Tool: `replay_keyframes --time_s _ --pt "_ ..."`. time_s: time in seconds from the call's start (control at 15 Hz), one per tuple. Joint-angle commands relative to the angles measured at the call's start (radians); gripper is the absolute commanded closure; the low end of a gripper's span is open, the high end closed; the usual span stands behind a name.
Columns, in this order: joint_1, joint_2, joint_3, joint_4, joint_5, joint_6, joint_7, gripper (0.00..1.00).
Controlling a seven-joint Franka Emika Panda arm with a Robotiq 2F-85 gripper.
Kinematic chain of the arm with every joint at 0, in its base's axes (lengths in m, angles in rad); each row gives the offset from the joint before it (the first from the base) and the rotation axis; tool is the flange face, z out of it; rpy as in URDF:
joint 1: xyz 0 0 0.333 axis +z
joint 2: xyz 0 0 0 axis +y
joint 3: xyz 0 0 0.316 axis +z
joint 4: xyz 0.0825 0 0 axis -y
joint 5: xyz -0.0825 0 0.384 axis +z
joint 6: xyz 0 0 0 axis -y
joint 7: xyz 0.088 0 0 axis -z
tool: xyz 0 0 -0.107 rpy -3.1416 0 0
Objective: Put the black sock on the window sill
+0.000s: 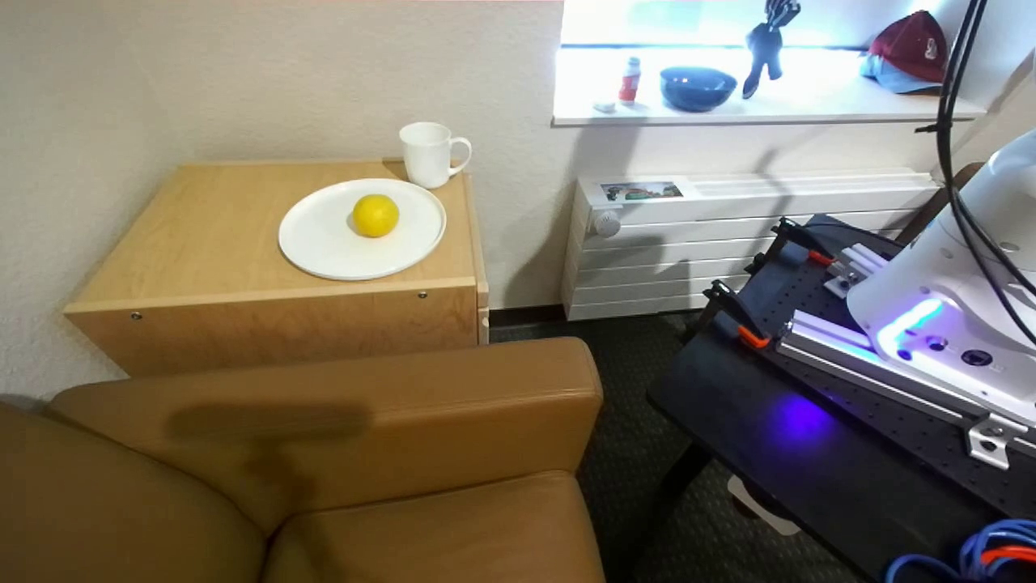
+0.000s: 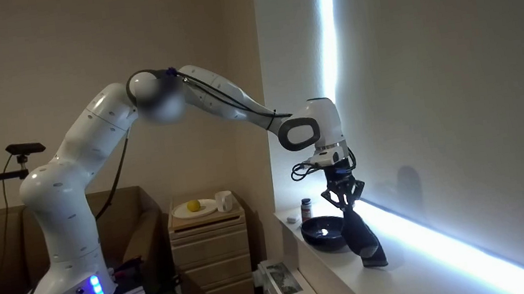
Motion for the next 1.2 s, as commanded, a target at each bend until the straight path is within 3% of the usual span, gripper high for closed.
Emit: replay_keyframes --time_s 0.0,0.27,0.8,0.87,1.0,1.13 --pt "0.015 0.052 -0.015 0.030 -0.003 0.046 0.121 0.97" --pt "0.032 0.131 -0.037 0.108 -0.008 0.084 0.362 0.97" --pt "0.055 0.270 -0.048 0.258 -0.116 -0.010 0.678 0.97" --pt "0.054 0.284 -0.049 0.273 -0.133 -0.030 0.707 0.65" --pt "0.041 0.305 -0.037 0.305 -0.154 -0.084 0.736 0.59" --pt "0.030 0.321 -0.036 0.336 -0.166 -0.140 0.771 0.43"
